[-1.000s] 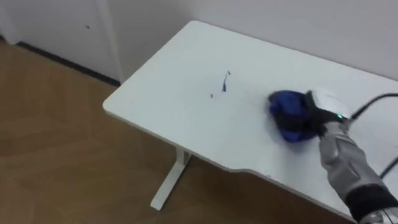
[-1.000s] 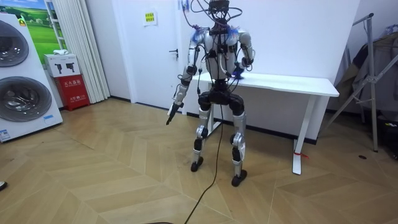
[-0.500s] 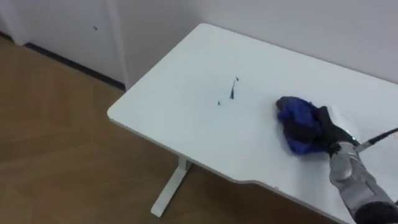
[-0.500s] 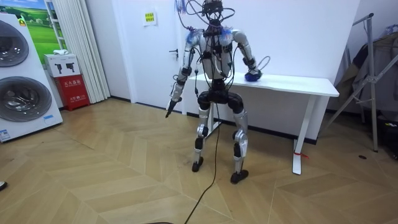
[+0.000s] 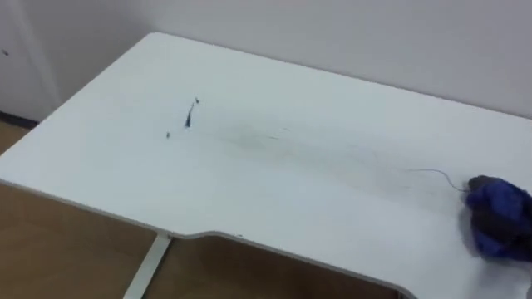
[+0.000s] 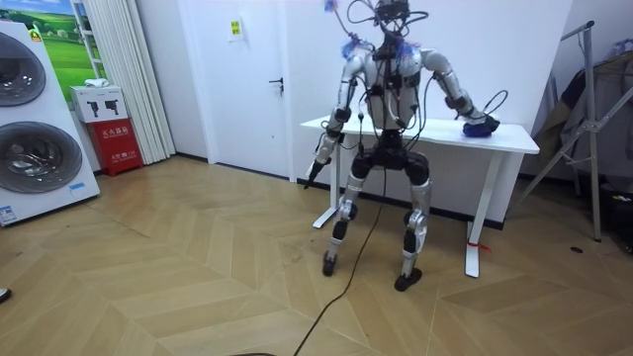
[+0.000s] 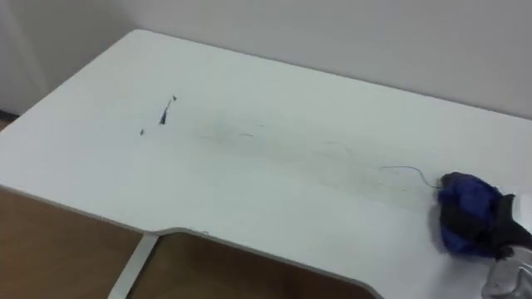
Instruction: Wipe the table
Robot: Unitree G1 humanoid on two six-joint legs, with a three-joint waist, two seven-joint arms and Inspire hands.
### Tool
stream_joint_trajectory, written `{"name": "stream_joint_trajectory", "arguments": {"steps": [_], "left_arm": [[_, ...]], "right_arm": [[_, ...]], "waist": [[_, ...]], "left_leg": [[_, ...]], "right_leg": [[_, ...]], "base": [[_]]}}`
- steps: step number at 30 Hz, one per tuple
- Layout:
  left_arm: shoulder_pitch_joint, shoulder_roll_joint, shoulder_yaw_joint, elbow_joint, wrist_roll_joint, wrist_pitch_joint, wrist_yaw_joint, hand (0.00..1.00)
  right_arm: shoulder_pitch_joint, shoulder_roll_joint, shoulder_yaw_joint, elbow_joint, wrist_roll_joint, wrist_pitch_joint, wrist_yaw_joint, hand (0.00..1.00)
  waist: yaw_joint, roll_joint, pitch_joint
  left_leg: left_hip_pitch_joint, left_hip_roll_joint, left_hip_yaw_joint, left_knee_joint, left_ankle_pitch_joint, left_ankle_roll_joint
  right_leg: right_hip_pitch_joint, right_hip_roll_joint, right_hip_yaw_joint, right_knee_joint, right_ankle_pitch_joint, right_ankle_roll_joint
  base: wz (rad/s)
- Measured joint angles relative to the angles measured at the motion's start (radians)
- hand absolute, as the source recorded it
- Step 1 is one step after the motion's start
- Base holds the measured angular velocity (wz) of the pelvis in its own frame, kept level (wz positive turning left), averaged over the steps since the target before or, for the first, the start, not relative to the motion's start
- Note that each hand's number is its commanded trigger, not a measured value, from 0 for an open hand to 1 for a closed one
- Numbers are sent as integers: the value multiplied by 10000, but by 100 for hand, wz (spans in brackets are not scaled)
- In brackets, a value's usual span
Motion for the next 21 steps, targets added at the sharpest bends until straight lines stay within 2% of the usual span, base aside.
{"name": "stream_joint_trajectory", "arguments": {"steps": [1, 2, 4, 5, 6, 7, 9, 11, 13, 14, 16, 17, 19, 20, 21], "left_arm": [[98, -10, -19, 1, -64, 18, -24, 0], [107, -1, -15, 4, -51, 27, -57, 0], [150, -79, -58, 39, -48, 99, -79, 0], [154, -106, -162, 115, -49, 154, -131, 0], [164, -145, -161, 123, -51, 185, -171, 0], [188, -200, -147, 182, -50, 225, -278, 0], [167, -214, -137, 192, -49, 234, -348, 0], [116, -203, -145, 182, -55, 242, -385, 0], [38, -182, -157, 162, -87, 315, -378, 0], [-22, -176, -163, 122, -92, 426, -353, 0], [-179, -205, -192, 118, -86, 555, -321, 0], [-317, -209, -413, 140, -88, 684, -307, 0], [-434, -224, -872, 143, -87, 808, -308, 0], [-604, -230, -1069, 144, -82, 809, -308, 0], [-729, -228, -1153, 141, -80, 801, -308, 0]], "right_arm": [[-253, 12, 81, -106, -160, 148, 150, 100], [-444, 17, 166, -378, -509, 322, 316, 100], [-670, -13, 450, -878, -1287, 413, 456, 100], [-792, 23, 666, -1264, -1745, 444, 574, 100], [-854, 44, 810, -1471, -1978, 463, 617, 100], [-998, 109, 1075, -1794, -2415, 454, 704, 100], [-1042, 151, 1457, -2255, -2974, 441, 816, 100], [-1056, 182, 1819, -2694, -3194, 389, 928, 100], [-1087, 225, 2148, -2716, -3164, 409, 957, 100], [-1251, 360, 2360, -2715, -3008, 534, 994, 100], [-1540, 500, 2685, -2713, -2962, 646, 1165, 100], [-1752, 610, 2989, -2713, -2956, 810, 1261, 100], [-2215, 951, 3613, -2714, -3006, 1058, 1459, 100], [-2599, 1145, 4034, -2715, -3154, 1084, 1615, 100], [-2790, 1233, 4197, -2714, -3200, 1067, 1706, 100]], "waist": [[86, 72, 35], [284, 220, 134], [539, 339, 182], [745, 495, 154], [882, 561, 173], [1023, 676, 145], [1141, 700, 124], [1231, 544, 152], [1390, 402, 164], [1389, 289, 231], [1507, 38, 313], [1610, -59, 304], [1714, -40, 313], [1839, -72, 291], [1904, -43, 308]], "left_leg": [[-16, -342, 3, -65, -263, 5], [-39, -555, 35, -175, -388, 24], [2, -808, 29, -486, -419, 73], [111, -932, 40, -810, -414, 67], [196, -952, 33, -967, -404, 50], [303, -1025, -15, -1256, -340, -42], [436, -1243, -113, -1674, -202, 5], [528, -1485, -311, -1973, -53, 102], [535, -1538, -465, -1999, -47, 113], [528, -1559, -631, -2015, -47, 114], [468, -1557, -718, -2018, -45, 117], [464, -1537, -770, -2017, -45, 117], [519, -1538, -812, -2009, -46, 117], [469, -1542, -846, -1995, -47, 117], [412, -1541, -858, -1993, -47, 117]], "right_leg": [[40, 152, 61, -194, 80, -126], [2, 339, 222, -295, 141, -214], [-113, 506, 423, -469, 253, -286], [-217, 593, 540, -579, 346, -306], [-242, 657, 648, -660, 414, -317], [-298, 714, 787, -782, 510, -290], [-359, 600, 873, -777, 538, -201], [-322, 471, 1008, -850, 537, -68], [-176, 441, 950, -1011, 580, 9], [-45, 407, 806, -1053, 571, 30], [33, 418, 662, -1211, 576, 56], [137, 472, 601, -1389, 640, 86], [390, 524, 569, -1677, 728, 138], [402, 530, 550, -1725, 751, 148], [398, 531, 495, -1765, 760, 151]], "base": [[-37], [-43], [-42], [-42], [-47], [-35], [-6], [25], [25], [30], [23], [12], [8], [9], [17]]}}
